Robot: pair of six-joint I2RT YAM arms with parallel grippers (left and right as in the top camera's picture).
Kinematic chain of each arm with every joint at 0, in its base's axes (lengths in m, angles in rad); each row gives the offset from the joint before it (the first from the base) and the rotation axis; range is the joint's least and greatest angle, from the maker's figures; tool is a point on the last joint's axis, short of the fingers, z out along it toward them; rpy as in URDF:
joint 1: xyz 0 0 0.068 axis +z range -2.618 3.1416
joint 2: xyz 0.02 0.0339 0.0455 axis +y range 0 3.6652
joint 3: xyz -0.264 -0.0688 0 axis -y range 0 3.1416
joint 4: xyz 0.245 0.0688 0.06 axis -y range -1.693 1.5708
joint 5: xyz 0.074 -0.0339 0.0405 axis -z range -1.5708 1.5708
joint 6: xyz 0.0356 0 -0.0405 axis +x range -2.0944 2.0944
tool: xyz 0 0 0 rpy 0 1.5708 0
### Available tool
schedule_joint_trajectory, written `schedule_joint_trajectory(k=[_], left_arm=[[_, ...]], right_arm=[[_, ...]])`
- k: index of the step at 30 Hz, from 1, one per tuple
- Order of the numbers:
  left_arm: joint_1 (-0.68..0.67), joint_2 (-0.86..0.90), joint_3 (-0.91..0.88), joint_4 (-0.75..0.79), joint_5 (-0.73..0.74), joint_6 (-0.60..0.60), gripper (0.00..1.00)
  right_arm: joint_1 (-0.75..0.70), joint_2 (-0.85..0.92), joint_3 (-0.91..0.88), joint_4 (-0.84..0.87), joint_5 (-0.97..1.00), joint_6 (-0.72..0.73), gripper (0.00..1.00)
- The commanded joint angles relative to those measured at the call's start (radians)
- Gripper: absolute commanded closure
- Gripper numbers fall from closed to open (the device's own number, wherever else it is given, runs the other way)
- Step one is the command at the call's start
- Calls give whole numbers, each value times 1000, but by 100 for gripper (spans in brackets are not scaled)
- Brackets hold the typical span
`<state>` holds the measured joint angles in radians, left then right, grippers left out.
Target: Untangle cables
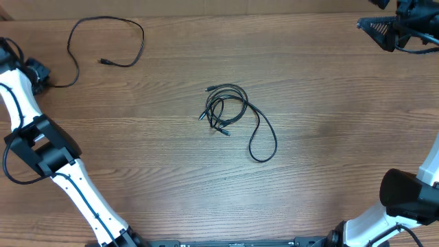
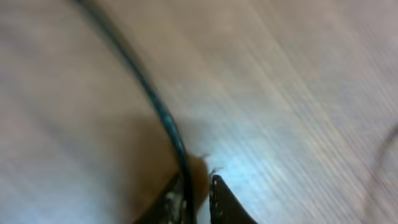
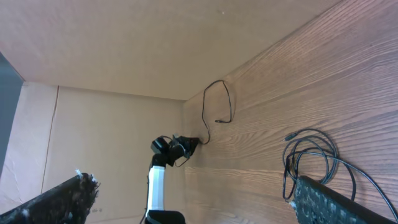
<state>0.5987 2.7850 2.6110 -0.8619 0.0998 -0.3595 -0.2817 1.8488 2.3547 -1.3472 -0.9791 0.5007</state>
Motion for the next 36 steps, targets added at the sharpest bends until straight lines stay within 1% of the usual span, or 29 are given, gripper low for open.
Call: schedule_joint_trajectory(k=[1, 3, 5, 7, 8, 9, 10, 11, 12, 13, 14, 16, 17, 19, 20, 21, 23, 25, 26, 29, 30, 31, 32, 36], left_arm=[[-40, 46, 13, 26, 112, 161, 88], [-49, 40, 42, 32, 112, 166, 88], [-53, 32, 76, 32, 114, 160, 92], [-54, 13, 111, 27, 134, 126, 94], [-54, 2, 129, 16, 146, 97, 92], [-54, -9, 146, 0, 154, 50, 83], [-54, -19, 162, -23, 159, -14, 66], [-53, -27, 173, -45, 164, -69, 29], [-53, -38, 182, -78, 175, -134, 6], [-53, -43, 185, -97, 196, -166, 0], [-53, -50, 187, -121, 246, -174, 0], [-52, -61, 187, -178, 455, -97, 0], [-53, -64, 187, -195, 646, -24, 0], [-59, -68, 192, -238, 757, -18, 0], [-64, -71, 198, -274, 767, -19, 0], [-70, -78, 212, -326, 753, -13, 0], [-87, -98, 247, -442, 676, 34, 0], [-111, -132, 284, -576, 569, 113, 0], [-129, -159, 306, -648, 487, 147, 0], [-175, -220, 335, -767, 345, 138, 1], [-196, -246, 339, -813, 324, 145, 0], [-212, -263, 338, -828, 314, 151, 0], [-248, -302, 324, -828, 350, 214, 0], [-334, -386, 303, -828, 393, 188, 0]], right_arm=[[-5, -5, 7, 2, 3, -8, 0], [-5, -5, 7, 2, 3, -8, 0], [-5, -5, 8, 2, 3, -8, 0], [-5, -5, 8, 2, 3, -9, 0], [-5, -5, 8, 2, 3, -8, 0], [-5, -5, 8, 2, 3, -9, 0], [-5, -5, 7, 2, 3, -8, 0], [-5, -5, 8, 2, 3, -9, 0], [-5, -5, 7, 2, 3, -8, 0], [-5, -5, 7, 2, 3, -8, 0], [-5, -5, 7, 2, 3, -8, 0], [-5, -5, 8, 2, 3, -8, 0], [-5, -5, 7, 2, 3, -8, 0], [-5, -5, 7, 2, 3, -9, 0], [-5, -5, 7, 2, 3, -8, 0], [-5, -5, 8, 2, 3, -8, 0], [-5, -5, 8, 2, 3, -8, 0], [-5, -5, 7, 2, 3, -9, 0], [-5, -5, 7, 2, 3, -8, 0], [-5, -5, 7, 2, 3, -8, 0], [-5, -5, 7, 2, 3, -8, 0], [-5, -5, 8, 2, 3, -9, 0], [-5, -5, 7, 2, 3, -8, 0], [-5, -5, 7, 2, 3, -8, 0]])
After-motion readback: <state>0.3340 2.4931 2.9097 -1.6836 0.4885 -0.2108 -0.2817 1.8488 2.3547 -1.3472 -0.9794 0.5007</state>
